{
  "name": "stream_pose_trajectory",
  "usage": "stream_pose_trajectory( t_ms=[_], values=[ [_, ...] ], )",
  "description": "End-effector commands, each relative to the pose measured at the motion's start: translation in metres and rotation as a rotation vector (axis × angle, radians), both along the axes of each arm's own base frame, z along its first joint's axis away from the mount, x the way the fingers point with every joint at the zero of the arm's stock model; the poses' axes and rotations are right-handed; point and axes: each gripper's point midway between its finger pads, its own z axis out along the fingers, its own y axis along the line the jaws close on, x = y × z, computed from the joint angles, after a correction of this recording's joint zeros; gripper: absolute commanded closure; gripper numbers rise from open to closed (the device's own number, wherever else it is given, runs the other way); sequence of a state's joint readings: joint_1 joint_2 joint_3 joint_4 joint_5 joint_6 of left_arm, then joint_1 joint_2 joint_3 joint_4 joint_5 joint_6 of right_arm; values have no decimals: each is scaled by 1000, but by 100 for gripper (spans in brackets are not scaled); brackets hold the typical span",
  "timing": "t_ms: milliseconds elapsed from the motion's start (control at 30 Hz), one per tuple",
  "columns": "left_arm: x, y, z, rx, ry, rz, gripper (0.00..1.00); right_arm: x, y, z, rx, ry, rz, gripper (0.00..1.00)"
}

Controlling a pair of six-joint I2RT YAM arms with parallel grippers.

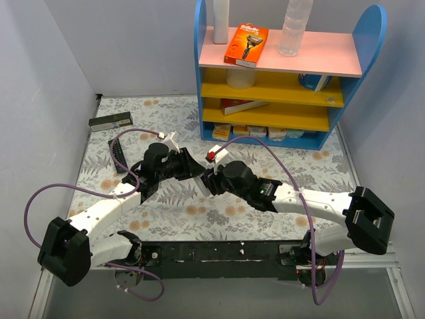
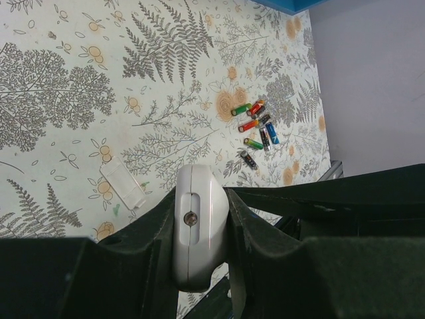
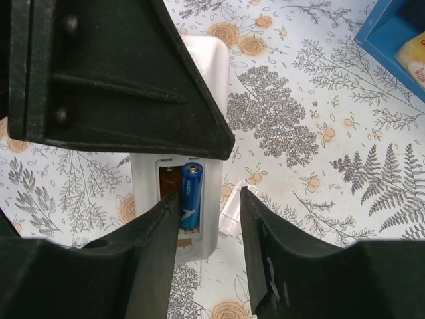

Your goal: Load the batteries into the remote control

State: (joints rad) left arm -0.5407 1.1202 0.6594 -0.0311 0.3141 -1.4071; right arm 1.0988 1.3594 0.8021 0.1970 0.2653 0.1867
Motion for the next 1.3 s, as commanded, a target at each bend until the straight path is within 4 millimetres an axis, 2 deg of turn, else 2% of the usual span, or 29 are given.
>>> stream_pose_trajectory(
  t_ms=[0,367,600,833,967,1067,1267],
  values=[
    [2,-8,25,-39,-36,-26,100,-2,0,15,20,0,16,51],
    [1,-7,21,-31,-23,-22,100,-7,1,24,34,6,39,50],
    [1,-7,20,-27,-18,-23,100,-9,-1,30,40,0,47,44],
    [2,-6,19,-20,-14,-22,100,-12,-1,38,53,-1,65,43],
    [2,-5,20,-15,-17,-27,100,-11,-6,52,62,-48,70,43],
    [2,-6,21,-15,-18,-37,100,-8,-13,63,58,-98,66,38],
    [-1,-8,24,-20,-24,-62,100,-3,-17,85,100,-84,68,47]
  ],
)
